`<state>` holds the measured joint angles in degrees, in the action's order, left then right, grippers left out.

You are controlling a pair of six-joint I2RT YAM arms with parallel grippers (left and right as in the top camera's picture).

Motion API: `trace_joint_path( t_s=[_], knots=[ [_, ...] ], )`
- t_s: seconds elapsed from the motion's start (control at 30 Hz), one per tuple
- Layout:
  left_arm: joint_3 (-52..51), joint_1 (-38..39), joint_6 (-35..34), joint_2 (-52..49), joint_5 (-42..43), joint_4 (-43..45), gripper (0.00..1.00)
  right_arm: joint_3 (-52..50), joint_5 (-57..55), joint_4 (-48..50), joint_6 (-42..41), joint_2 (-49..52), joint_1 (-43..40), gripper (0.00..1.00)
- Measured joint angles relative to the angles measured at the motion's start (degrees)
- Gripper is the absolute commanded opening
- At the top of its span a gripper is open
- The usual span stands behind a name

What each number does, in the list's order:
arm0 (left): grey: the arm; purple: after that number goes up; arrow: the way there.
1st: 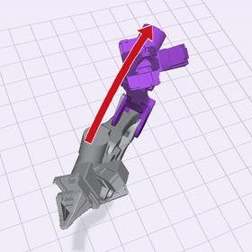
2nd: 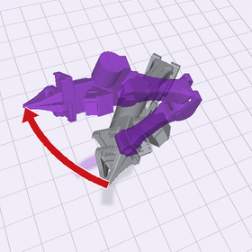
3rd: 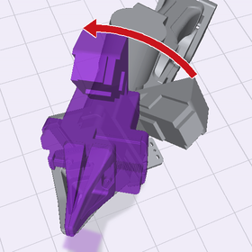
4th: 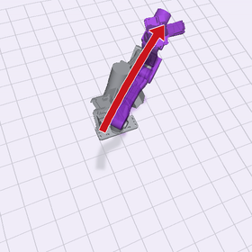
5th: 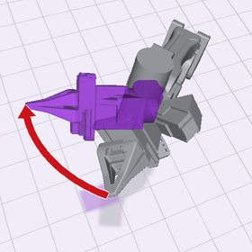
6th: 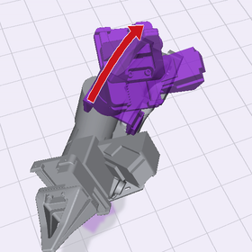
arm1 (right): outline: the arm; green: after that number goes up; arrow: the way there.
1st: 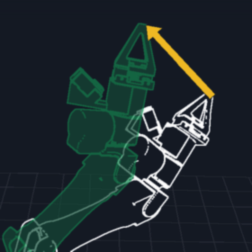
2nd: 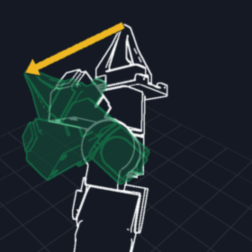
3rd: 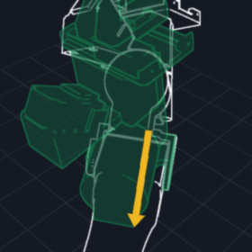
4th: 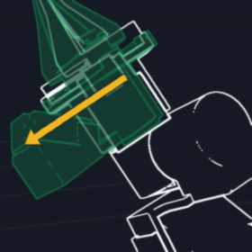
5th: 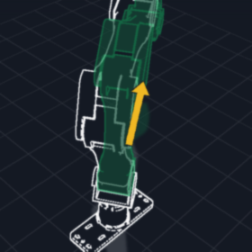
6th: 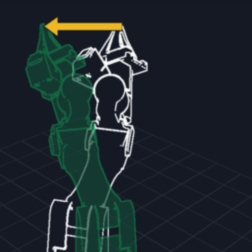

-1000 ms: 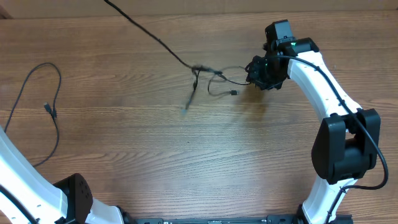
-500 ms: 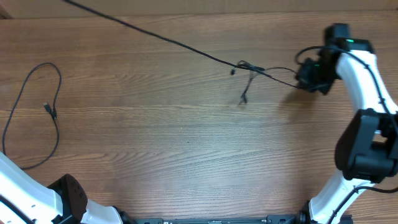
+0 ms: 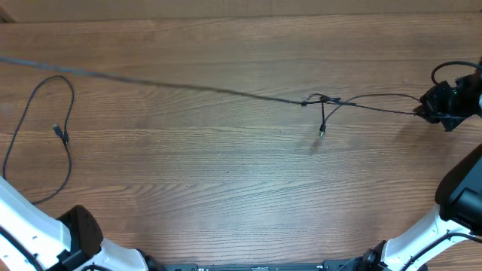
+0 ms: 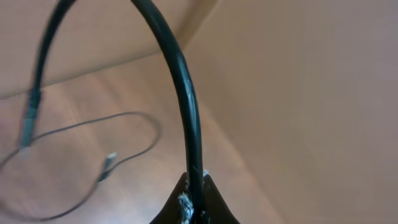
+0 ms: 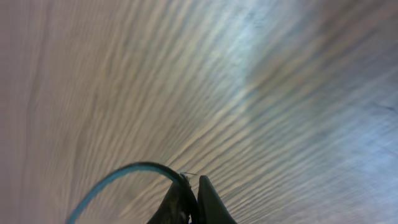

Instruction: Untangle cables

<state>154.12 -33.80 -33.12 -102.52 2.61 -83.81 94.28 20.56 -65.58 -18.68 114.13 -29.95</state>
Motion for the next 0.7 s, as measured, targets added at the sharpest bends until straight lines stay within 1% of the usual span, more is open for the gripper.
trace_joint_path(
  t_s=[0.1, 0.2, 0.27, 0.37, 0.47, 0.53, 0.6, 0.7],
  knots=[
    [0.0, 0.1, 2.1, -1.9, -1.0, -1.9, 0.04, 0.0, 5.0, -0.1, 4.5, 0.0, 1.3, 0.04],
    [0.0, 1.8, 5.5, -3.5, -0.3, -2.0, 0.04, 0.0, 10.3, -0.5, 9.4, 0.0, 5.0, 0.04],
    [0.0, 4.7, 8.4, -4.3, 1.4, -2.0, 0.04, 0.0, 13.8, -0.6, 12.2, 0.0, 8.8, 0.04],
    [0.0, 11.3, 12.6, -4.5, 4.7, -3.3, 0.04, 0.0, 18.1, -0.6, 15.3, 0.0, 16.1, 0.04],
    [0.0, 17.6, 16.0, -4.5, 7.6, -6.4, 0.04, 0.3, 20.6, -1.4, 16.7, 0.0, 22.6, 0.04],
    [0.0, 22.0, 18.2, -4.9, 9.2, -10.3, 0.05, 1.0, 21.5, -2.1, 17.1, -0.1, 26.6, 0.04],
    [-0.1, 26.2, 20.3, -5.7, 10.1, -12.9, 0.1, 1.8, 22.0, -2.2, 16.7, -0.2, 28.6, 0.04],
    [-2.0, 31.2, 22.4, -7.0, 11.1, -12.7, 0.2, 3.6, 22.6, -3.5, 15.7, -0.4, 29.7, 0.04]
  ],
)
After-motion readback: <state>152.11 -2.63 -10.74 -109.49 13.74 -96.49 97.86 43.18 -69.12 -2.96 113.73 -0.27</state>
